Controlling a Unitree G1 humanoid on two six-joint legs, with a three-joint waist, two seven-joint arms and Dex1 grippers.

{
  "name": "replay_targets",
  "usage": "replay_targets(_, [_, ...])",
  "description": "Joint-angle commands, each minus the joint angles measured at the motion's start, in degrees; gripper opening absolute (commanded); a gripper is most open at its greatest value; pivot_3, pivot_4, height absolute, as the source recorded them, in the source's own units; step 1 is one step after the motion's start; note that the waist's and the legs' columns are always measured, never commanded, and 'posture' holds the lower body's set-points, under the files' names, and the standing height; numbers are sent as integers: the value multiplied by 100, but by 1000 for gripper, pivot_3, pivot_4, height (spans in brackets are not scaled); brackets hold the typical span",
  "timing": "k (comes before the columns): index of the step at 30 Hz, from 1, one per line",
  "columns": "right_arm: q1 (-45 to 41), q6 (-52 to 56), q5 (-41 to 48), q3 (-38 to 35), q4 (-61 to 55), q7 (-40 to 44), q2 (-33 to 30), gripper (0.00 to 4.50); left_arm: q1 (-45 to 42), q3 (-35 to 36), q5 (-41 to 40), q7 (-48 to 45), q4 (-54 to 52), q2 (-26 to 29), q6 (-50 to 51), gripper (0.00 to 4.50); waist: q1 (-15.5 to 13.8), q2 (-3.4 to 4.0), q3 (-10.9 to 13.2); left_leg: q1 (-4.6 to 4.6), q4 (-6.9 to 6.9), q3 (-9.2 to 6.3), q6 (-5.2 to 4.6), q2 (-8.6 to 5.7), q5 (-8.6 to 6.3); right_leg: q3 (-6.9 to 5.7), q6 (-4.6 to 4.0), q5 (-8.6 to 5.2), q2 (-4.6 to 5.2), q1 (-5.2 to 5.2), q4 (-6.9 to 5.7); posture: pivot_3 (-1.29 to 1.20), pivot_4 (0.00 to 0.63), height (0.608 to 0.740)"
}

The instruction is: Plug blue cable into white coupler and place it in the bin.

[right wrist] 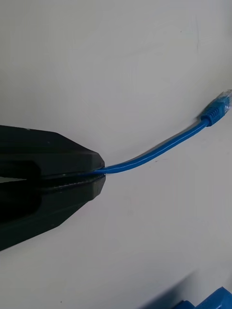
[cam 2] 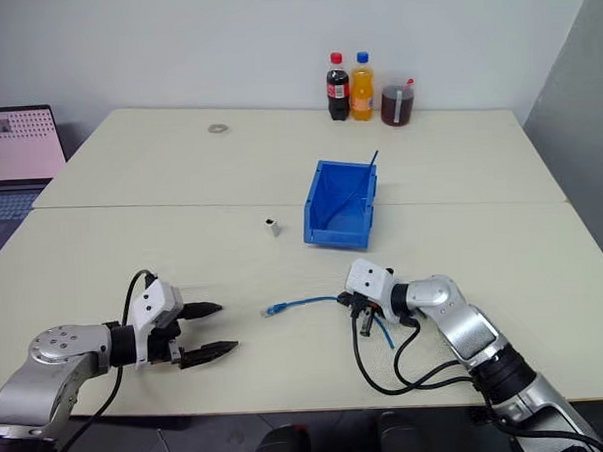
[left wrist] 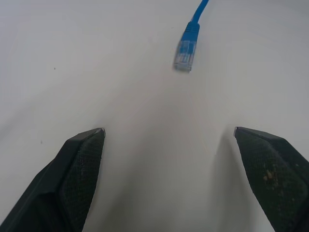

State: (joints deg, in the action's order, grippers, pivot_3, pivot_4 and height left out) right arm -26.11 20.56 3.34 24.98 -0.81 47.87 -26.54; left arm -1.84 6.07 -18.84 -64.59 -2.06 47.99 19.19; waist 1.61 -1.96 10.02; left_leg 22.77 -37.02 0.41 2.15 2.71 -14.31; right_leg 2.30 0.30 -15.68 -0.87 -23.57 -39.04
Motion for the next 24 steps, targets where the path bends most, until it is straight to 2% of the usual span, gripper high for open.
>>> replay_targets(1, [-166, -49, -39, -111, 35, 103, 23, 1107, -9, 92, 22, -50, 78, 91, -191, 4500, 3, 0, 0, -1, 0, 0, 0, 0, 0, 1, 0, 0, 0, 0, -2, 0, 150, 740])
replay_targets(8, [-191, 266, 212, -393, -284, 305, -72, 2799, -166, -83, 55, -37, 135, 30, -247, 4500, 2, 0, 0, -1, 0, 1, 0, -1, 0, -1, -1, 0, 0, 0, -3, 0, 150, 740])
replay_targets(11, [-81, 842, 780, -598, -1051, 963, -553, 3471, -506, -432, 256, -39, 216, -32, -249, 4500, -32, 8, 5, 3, -1, -4, 0, -2, 0, -7, -1, 0, -3, 0, -4, 0, 150, 740])
replay_targets(14, [75, 1212, 1168, -728, -1710, 1248, -920, 4370, -865, -695, 340, 48, 237, -177, -79, 4500, -44, 4, 3, 4, -3, -5, 0, -4, 0, -7, 1, 1, 1, 4, 0, 0, 150, 740])
replay_targets(19, [279, 1464, 1321, -807, -2212, 1252, -1239, 4468, -1250, -1101, 578, 73, 247, -272, 128, 4500, 7, 1, 1, 3, -2, -6, 0, -9, 0, -7, 1, 0, -6, 5, 0, 0, 150, 740])
replay_targets(24, [356, 1569, 1340, -883, -2432, 1074, -1289, 4468, -1429, -1401, 809, 128, 314, -323, 313, 4500, 16, 2, 0, -3, -2, -7, 0, -12, 0, -6, 1, 0, -8, 5, -5, 0, 150, 740])
